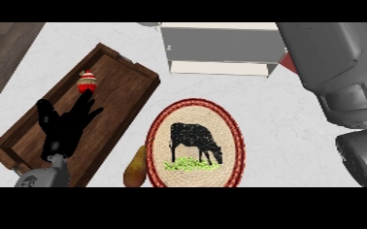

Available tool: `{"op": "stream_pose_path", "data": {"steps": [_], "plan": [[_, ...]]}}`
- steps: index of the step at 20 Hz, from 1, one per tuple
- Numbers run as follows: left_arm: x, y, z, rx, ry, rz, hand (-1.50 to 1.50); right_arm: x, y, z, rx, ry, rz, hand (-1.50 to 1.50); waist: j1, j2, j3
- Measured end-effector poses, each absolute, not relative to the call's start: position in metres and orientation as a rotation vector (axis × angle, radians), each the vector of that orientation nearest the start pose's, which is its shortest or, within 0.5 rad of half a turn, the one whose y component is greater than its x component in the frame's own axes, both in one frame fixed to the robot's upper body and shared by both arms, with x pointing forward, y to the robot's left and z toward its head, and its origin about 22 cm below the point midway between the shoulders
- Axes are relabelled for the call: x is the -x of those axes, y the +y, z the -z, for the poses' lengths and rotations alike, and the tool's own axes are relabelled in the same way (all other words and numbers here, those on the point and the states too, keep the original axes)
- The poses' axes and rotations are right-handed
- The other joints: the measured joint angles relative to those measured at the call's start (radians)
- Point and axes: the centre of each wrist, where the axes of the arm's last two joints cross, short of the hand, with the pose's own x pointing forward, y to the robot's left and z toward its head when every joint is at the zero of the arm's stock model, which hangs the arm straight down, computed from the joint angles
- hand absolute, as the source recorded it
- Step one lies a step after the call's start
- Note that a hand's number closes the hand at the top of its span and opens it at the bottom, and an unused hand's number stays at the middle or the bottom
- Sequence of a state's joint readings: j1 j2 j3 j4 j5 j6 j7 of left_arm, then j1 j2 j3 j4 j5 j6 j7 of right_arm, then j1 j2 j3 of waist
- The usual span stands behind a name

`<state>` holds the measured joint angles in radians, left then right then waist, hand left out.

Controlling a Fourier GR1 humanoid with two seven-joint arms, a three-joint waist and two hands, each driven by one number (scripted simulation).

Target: Pick the bell pepper from the placemat and place it in the tiered shelf

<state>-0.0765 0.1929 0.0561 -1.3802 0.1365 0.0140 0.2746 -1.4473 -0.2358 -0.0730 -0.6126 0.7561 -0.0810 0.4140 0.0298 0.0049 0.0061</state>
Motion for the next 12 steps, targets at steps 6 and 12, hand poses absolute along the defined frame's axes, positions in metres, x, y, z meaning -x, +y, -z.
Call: {"op": "stream_pose_path", "data": {"steps": [6,12], "plan": [[-0.258,0.284,0.013,-0.083,-1.19,-0.021,0.0,-0.464,-0.116,-0.308,0.934,-1.611,-0.656,1.5,0.001,-0.001,0.0],[-0.258,0.291,0.011,-0.076,-1.185,-0.021,0.0,-0.468,-0.127,-0.304,0.894,-1.614,-0.517,-1.5,-0.004,0.0,-0.002]]}}
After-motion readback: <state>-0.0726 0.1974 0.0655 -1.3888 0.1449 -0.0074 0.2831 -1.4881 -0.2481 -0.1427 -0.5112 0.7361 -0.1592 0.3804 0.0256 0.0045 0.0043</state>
